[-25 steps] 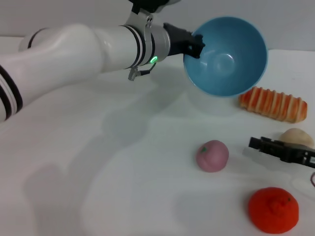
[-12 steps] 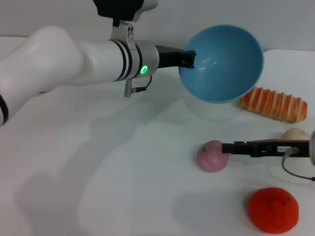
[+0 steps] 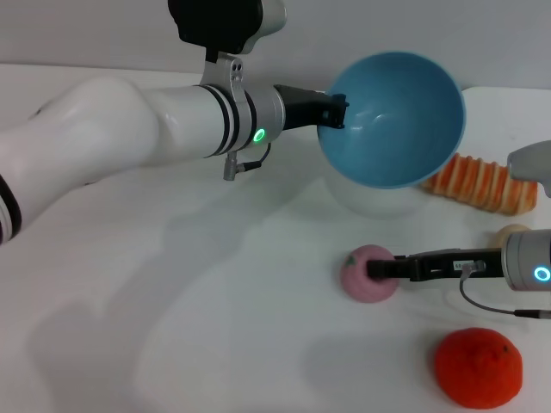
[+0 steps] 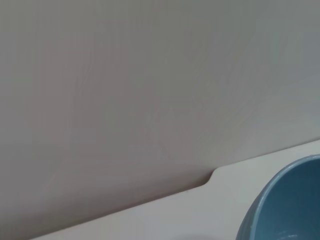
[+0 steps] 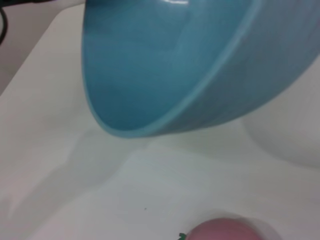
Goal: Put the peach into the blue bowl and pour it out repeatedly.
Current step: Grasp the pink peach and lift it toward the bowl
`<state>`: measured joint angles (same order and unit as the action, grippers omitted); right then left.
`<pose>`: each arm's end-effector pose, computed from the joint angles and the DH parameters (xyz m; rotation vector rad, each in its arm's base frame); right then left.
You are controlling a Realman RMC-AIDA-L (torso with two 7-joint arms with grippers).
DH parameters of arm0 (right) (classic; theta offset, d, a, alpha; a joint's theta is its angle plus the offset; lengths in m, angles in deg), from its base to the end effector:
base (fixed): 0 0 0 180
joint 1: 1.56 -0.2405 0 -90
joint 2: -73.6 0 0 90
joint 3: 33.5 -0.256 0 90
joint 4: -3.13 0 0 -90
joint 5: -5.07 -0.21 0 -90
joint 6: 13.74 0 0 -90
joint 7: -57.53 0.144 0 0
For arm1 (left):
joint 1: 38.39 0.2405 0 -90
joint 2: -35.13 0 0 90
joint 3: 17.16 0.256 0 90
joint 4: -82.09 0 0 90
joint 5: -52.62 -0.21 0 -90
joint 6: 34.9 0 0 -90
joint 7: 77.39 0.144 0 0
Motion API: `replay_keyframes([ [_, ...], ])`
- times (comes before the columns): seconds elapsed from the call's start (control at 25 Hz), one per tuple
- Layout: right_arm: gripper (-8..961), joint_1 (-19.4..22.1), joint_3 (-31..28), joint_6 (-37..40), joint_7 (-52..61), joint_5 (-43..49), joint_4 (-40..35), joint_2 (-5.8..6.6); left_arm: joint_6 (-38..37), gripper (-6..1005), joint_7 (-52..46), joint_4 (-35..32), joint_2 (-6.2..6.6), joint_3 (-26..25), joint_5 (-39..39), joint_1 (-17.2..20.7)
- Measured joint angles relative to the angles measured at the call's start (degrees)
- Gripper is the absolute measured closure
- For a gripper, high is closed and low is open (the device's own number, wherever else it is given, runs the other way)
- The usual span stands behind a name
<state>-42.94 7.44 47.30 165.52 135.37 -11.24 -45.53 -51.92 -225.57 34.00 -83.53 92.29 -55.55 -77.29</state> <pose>0.2892 0.3432 -0.0872 -2.4930 1.4940 0.2427 -0.1553 0.4110 -0.1045 -2.2689 -0.9843 -0.3941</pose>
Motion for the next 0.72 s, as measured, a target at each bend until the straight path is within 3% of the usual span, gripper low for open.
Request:
replay_keyframes([
  [0.28,476,1.06,-0.14,0.06,-4.48,-3.46,-0.17,-0.05,4.99,1001,-0.11,-0.28,0.00,3.85,0.07,0.46],
  [0.48,706,1.47,-0.01,0.75,-7.90,-7.16,0.06,-0.05,11.17,1000,-0.14,-0.09,0.04,8.59,0.08,1.06],
  [0.72,840,1.50,0.39,9.61,-7.98,-7.03,-4.86,0.13,20.73,1001,0.82,1.00,0.17,15.01,-0.54,1.67],
])
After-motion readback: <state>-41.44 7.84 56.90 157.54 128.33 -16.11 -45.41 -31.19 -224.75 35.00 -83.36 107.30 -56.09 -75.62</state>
